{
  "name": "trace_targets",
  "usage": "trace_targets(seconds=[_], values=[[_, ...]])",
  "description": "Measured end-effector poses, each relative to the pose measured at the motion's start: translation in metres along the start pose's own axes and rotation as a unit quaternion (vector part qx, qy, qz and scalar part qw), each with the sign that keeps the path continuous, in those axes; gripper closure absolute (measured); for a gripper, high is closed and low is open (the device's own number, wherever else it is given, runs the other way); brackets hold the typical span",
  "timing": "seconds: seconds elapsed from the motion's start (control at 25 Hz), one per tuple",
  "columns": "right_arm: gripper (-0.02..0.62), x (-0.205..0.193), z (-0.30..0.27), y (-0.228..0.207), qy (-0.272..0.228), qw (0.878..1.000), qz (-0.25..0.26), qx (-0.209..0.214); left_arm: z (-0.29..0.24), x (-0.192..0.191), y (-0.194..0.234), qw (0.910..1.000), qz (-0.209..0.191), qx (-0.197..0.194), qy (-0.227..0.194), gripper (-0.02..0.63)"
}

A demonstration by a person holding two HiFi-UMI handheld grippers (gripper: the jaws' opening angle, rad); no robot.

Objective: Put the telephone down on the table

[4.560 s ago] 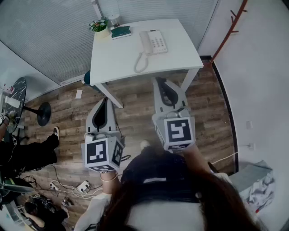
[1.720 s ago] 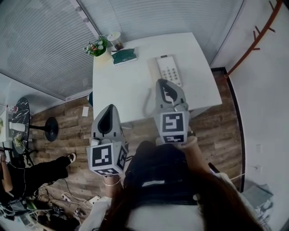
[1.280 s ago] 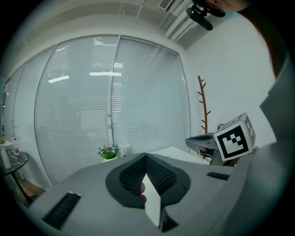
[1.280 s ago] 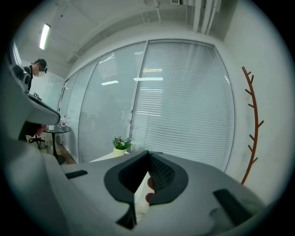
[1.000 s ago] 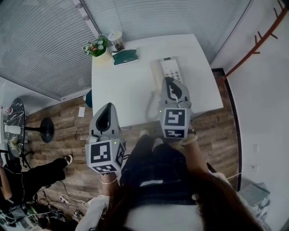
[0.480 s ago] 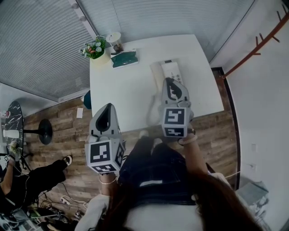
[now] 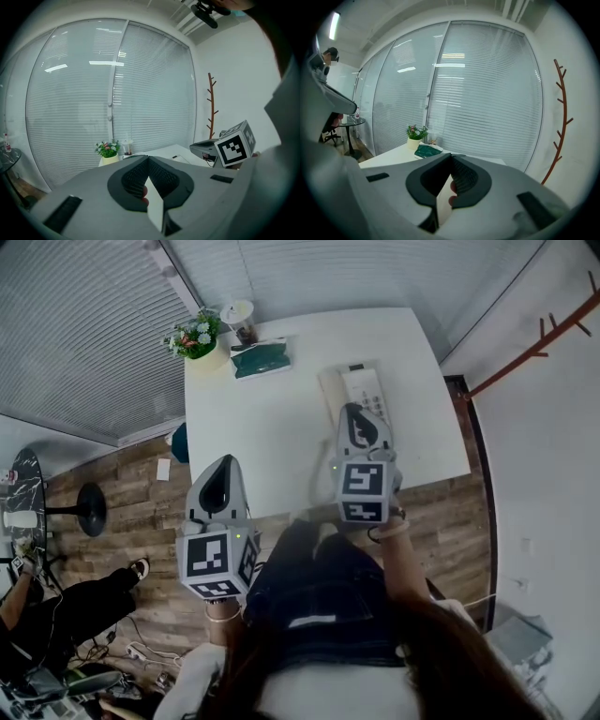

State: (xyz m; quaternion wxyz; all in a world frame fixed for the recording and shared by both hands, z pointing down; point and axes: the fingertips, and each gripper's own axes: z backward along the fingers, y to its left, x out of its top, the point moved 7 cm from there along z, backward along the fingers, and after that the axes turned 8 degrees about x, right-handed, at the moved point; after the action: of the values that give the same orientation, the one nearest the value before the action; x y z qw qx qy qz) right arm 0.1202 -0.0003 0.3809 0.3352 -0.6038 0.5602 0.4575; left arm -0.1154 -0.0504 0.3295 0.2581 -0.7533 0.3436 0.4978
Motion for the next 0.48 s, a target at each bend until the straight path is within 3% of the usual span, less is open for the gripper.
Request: trace_targets(seconds=[0.48], values=[[0.572,-0.018,-0.029,-0.005,0.037,0.999,-0.004,0.003,-0.028,-0.003,0.004,0.9997,-0.004,-0.009,0.021,0.606]])
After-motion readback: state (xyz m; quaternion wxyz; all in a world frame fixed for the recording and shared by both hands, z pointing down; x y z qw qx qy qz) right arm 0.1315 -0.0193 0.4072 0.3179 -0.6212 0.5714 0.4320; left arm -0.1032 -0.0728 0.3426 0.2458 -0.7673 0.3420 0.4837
